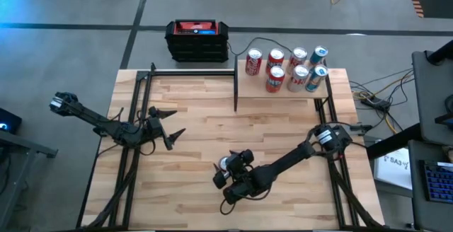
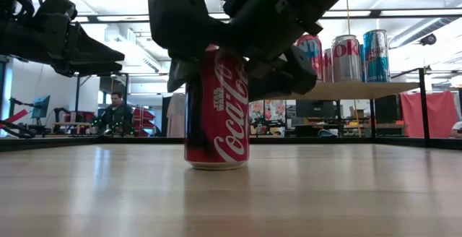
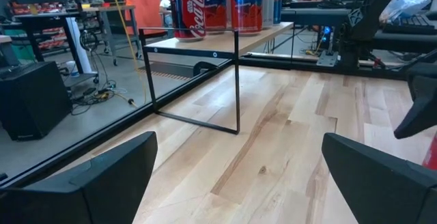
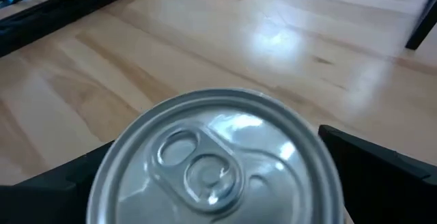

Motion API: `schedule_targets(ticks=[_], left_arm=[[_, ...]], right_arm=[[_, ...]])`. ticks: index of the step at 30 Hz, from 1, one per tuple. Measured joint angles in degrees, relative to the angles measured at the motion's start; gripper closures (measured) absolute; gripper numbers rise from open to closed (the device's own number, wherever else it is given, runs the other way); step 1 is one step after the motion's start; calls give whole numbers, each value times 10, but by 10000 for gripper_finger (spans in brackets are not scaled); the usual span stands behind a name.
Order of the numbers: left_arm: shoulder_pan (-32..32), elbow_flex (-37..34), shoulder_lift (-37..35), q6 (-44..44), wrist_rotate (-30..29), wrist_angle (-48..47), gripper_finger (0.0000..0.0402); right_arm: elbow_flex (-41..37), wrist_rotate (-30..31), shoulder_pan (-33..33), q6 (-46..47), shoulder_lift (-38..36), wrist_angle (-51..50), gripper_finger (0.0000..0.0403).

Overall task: Place canned beverage on shelf
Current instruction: Put the red white soda can on the shelf aligned with the other red white soda can

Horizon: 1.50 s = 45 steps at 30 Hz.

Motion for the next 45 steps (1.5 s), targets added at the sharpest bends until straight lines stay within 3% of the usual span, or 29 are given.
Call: schedule_targets(ticks=[8,11,17,23,30,37,45], left_arm=[[0,0,0,0,0,0,2],[0,0,0,0,0,0,2],[0,0,0,0,0,0,2],[0,0,0,0,0,0,2],[0,0,0,0,0,0,2],[0,0,0,0,0,0,2],[0,0,0,0,0,0,2]], right_arm=[[0,-4,1,0,0,1,7],[1,-4,1,3,-1,1,30],[1,-10,3,26,-2,-1,120],[4,-8,5,97,-3,-30,120],[48,6,5,195,-3,-242,120],[99,14,-9,404,-3,-480,103],[115,15,-39,510,-3,-602,118]])
